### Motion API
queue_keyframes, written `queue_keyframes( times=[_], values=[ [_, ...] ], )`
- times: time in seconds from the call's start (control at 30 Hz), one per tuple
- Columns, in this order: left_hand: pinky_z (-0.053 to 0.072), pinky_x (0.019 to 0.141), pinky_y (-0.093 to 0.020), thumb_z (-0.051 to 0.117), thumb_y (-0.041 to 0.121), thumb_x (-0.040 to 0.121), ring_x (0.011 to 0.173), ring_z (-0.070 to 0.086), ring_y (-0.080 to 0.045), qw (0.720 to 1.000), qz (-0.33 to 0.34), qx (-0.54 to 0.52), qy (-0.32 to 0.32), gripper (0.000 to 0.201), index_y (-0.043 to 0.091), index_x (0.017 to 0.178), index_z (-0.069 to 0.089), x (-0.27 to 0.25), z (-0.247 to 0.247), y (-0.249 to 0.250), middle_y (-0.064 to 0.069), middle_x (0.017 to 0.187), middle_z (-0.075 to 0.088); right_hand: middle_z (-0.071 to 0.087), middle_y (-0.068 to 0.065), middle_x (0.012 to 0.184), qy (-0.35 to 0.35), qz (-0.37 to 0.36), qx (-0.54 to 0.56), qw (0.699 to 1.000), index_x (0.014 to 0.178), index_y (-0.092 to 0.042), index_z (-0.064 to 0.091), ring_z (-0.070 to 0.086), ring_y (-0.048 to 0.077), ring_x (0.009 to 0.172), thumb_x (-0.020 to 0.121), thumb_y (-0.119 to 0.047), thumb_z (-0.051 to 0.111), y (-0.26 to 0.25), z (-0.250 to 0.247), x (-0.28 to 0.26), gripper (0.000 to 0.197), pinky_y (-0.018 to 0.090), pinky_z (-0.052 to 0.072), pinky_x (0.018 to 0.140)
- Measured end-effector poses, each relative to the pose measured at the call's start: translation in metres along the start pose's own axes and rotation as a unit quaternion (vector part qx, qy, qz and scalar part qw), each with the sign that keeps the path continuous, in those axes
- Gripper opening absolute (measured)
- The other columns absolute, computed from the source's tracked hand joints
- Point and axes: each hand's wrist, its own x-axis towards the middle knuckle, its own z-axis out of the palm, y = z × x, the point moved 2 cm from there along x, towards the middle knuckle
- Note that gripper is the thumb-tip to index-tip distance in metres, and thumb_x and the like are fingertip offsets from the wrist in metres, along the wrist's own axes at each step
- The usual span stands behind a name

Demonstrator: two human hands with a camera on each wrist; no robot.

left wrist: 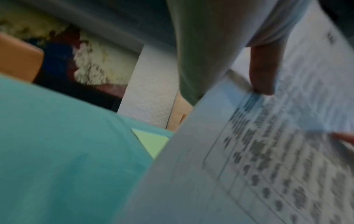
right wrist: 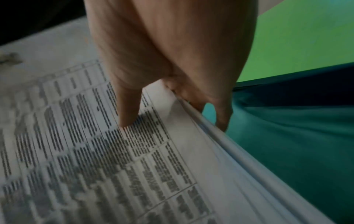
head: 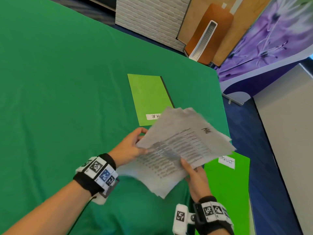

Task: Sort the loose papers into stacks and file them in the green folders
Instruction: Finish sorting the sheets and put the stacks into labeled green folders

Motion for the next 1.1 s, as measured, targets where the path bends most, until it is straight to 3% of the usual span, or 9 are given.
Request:
queue_keyframes(
  times=[0.1, 0.23, 0.5, 0.63, 0.73, 0.83, 0.9, 1.0, 1.1],
  values=[
    [0.055, 0.088, -0.028, 0.076, -0.002, 0.075, 0.103, 0.066, -0.012, 0.996, 0.073, 0.001, 0.052, 0.051, 0.018, 0.119, 0.059, 0.000, 0.001, 0.016, -0.001, 0.114, 0.069, 0.072, 0.004, 0.113, -0.004, -0.100, 0.011, 0.995, 0.112, -0.005, 0.067, 0.067, 0.022, 0.107, 0.079, -0.020, 0.074, -0.036, 0.023, -0.013, 0.037, 0.037, 0.053, 0.093],
    [0.057, 0.083, -0.033, 0.084, 0.007, 0.067, 0.102, 0.067, -0.018, 0.979, 0.129, -0.042, 0.154, 0.051, 0.018, 0.112, 0.064, -0.002, 0.005, 0.027, -0.003, 0.107, 0.070, 0.072, -0.001, 0.112, 0.029, -0.192, -0.002, 0.981, 0.115, -0.004, 0.063, 0.067, 0.014, 0.104, 0.084, -0.004, 0.068, -0.055, 0.045, -0.025, 0.032, 0.027, 0.055, 0.089],
    [0.057, 0.076, -0.026, 0.084, 0.028, 0.066, 0.094, 0.070, -0.014, 0.947, 0.247, -0.043, 0.199, 0.053, 0.015, 0.111, 0.057, -0.008, 0.005, 0.066, -0.001, 0.104, 0.071, 0.062, 0.002, 0.124, 0.071, -0.269, -0.003, 0.961, 0.137, -0.020, 0.040, 0.061, 0.017, 0.115, 0.073, -0.005, 0.078, -0.076, 0.044, -0.037, 0.076, 0.028, 0.052, 0.092],
    [0.055, 0.062, -0.024, 0.067, 0.053, 0.076, 0.076, 0.070, -0.012, 0.922, 0.278, -0.031, 0.269, 0.040, 0.018, 0.094, 0.059, -0.001, 0.016, 0.082, 0.002, 0.085, 0.071, 0.042, 0.007, 0.136, 0.121, -0.393, -0.059, 0.910, 0.150, -0.035, 0.016, 0.052, 0.009, 0.121, 0.078, 0.003, 0.075, -0.101, 0.048, -0.049, 0.101, 0.041, 0.051, 0.097],
    [0.049, 0.053, -0.025, 0.060, 0.060, 0.080, 0.059, 0.058, -0.010, 0.903, 0.258, -0.035, 0.343, 0.044, 0.016, 0.082, 0.057, 0.007, 0.019, 0.088, 0.008, 0.070, 0.062, 0.048, 0.008, 0.130, 0.147, -0.476, -0.201, 0.844, 0.143, -0.020, 0.038, 0.048, 0.014, 0.124, 0.081, -0.007, 0.075, -0.116, 0.047, -0.053, 0.073, 0.034, 0.048, 0.099],
    [0.039, 0.047, -0.024, 0.065, 0.047, 0.086, 0.047, 0.047, -0.006, 0.888, 0.236, -0.008, 0.393, 0.032, 0.019, 0.078, 0.054, 0.018, 0.016, 0.086, 0.010, 0.058, 0.054, 0.058, 0.006, 0.112, 0.163, -0.483, -0.284, 0.812, 0.106, -0.011, 0.066, 0.056, 0.012, 0.107, 0.082, -0.015, 0.075, -0.118, 0.046, -0.049, 0.026, 0.035, 0.050, 0.090],
    [0.036, 0.046, -0.024, 0.064, 0.043, 0.088, 0.046, 0.047, -0.007, 0.892, 0.225, 0.003, 0.391, 0.030, 0.019, 0.077, 0.053, 0.023, 0.015, 0.084, 0.009, 0.056, 0.054, 0.061, 0.003, 0.104, 0.169, -0.470, -0.286, 0.818, 0.098, -0.012, 0.064, 0.059, 0.013, 0.098, 0.083, -0.018, 0.075, -0.113, 0.044, -0.046, 0.020, 0.039, 0.052, 0.081],
    [0.052, 0.051, -0.034, 0.067, 0.056, 0.081, 0.059, 0.061, -0.020, 0.907, 0.227, 0.002, 0.356, 0.042, 0.016, 0.079, 0.054, 0.020, 0.016, 0.087, -0.002, 0.071, 0.065, 0.064, -0.001, 0.103, 0.146, -0.460, -0.285, 0.828, 0.108, -0.012, 0.063, 0.061, 0.013, 0.094, 0.086, -0.016, 0.072, -0.109, 0.043, -0.044, 0.024, 0.035, 0.052, 0.079],
    [0.058, 0.066, -0.027, 0.079, 0.051, 0.066, 0.081, 0.069, -0.012, 0.947, 0.217, 0.002, 0.237, 0.057, 0.017, 0.104, 0.054, 0.018, 0.009, 0.076, -0.001, 0.096, 0.067, 0.068, -0.006, 0.091, 0.121, -0.441, -0.261, 0.850, 0.098, -0.018, 0.067, 0.064, 0.013, 0.082, 0.088, -0.016, 0.069, -0.110, 0.041, -0.042, 0.010, 0.041, 0.054, 0.069]
  ],
)
